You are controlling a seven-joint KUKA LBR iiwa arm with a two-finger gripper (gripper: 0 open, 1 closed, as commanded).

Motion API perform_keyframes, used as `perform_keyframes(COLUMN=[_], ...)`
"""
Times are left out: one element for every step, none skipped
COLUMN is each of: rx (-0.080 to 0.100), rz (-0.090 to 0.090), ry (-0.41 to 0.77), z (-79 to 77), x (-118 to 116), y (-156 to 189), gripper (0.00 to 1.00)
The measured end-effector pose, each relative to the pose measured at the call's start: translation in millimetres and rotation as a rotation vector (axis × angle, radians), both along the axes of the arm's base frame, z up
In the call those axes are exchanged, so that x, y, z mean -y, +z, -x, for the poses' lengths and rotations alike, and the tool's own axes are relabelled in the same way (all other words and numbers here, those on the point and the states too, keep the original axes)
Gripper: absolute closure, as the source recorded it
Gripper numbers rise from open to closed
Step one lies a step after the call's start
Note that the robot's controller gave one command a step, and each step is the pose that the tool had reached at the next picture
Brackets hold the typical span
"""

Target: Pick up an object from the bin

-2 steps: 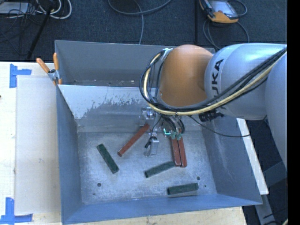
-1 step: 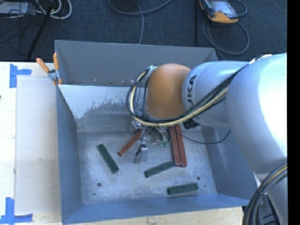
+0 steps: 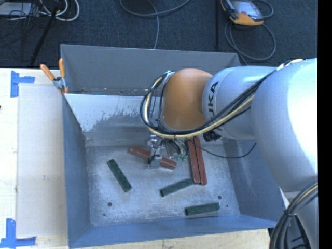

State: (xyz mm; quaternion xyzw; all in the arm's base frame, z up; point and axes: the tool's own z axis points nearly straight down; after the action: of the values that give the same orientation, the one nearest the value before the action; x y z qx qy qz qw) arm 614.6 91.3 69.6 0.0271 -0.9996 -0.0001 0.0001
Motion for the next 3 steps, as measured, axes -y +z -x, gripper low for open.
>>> perform_keyframes(rx=[0.004, 0.000, -0.002], rz=[0.002, 0.000, -0.001], ry=[0.066, 0.068, 0.318], z=[3.8, 4.7, -6.1], x=[54.9, 51.9, 69.0], y=[48.0, 45.4, -1.2], gripper=[1.00, 0.00, 0.00])
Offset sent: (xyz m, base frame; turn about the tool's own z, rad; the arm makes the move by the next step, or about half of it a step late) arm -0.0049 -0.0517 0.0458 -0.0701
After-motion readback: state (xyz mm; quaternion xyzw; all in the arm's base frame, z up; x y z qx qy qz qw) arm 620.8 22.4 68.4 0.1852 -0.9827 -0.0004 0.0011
